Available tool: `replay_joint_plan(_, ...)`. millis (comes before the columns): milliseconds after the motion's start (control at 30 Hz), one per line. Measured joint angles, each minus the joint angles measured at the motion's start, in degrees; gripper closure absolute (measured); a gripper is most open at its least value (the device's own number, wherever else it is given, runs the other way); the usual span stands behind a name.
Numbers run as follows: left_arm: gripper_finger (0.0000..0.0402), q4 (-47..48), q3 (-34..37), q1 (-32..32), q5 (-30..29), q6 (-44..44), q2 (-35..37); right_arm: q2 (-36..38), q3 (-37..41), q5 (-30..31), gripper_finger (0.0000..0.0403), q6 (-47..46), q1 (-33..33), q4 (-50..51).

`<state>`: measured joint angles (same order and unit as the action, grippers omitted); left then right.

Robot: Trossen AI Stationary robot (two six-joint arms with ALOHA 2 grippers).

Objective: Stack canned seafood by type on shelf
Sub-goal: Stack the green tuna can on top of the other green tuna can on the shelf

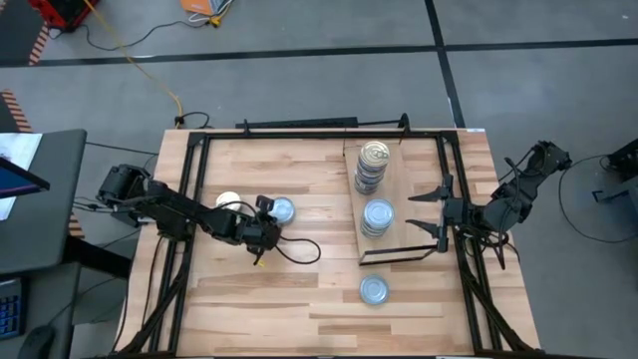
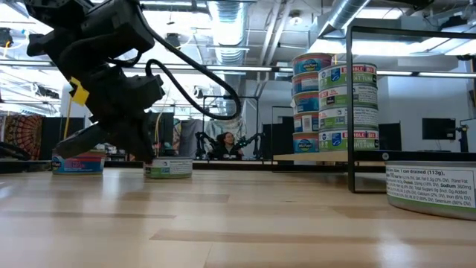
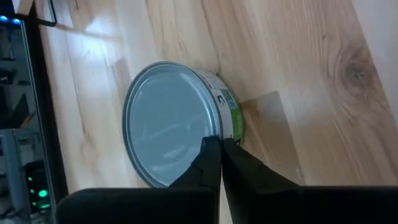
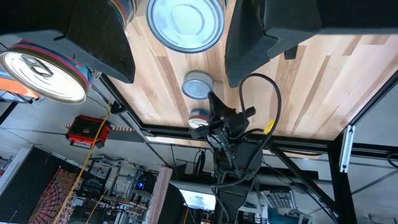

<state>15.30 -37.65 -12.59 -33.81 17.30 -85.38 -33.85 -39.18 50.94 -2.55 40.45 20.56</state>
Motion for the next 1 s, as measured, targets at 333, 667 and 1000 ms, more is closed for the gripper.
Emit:
replay_joint_plan(333, 0.0401, 0.3, 0.0, -1.2, 0.6, -7.4, 0.0, 0.0, 0.0, 0.0, 0.0126, 0.0, 0.0, 0.0)
replay_joint_plan(667, 0.0401, 0.3, -0.1, -2.9, 2.6, -12.5, 0.0, 0.0, 0.0, 0.0, 0.0126, 0.0, 0.0, 0.0)
replay_joint_plan(1000, 0.0401, 0.8, 0.0, -3.6, 7.4, -15.0, -0.2, 0.0, 0.0, 0.0, 0.0126, -0.1, 0.0, 0.0)
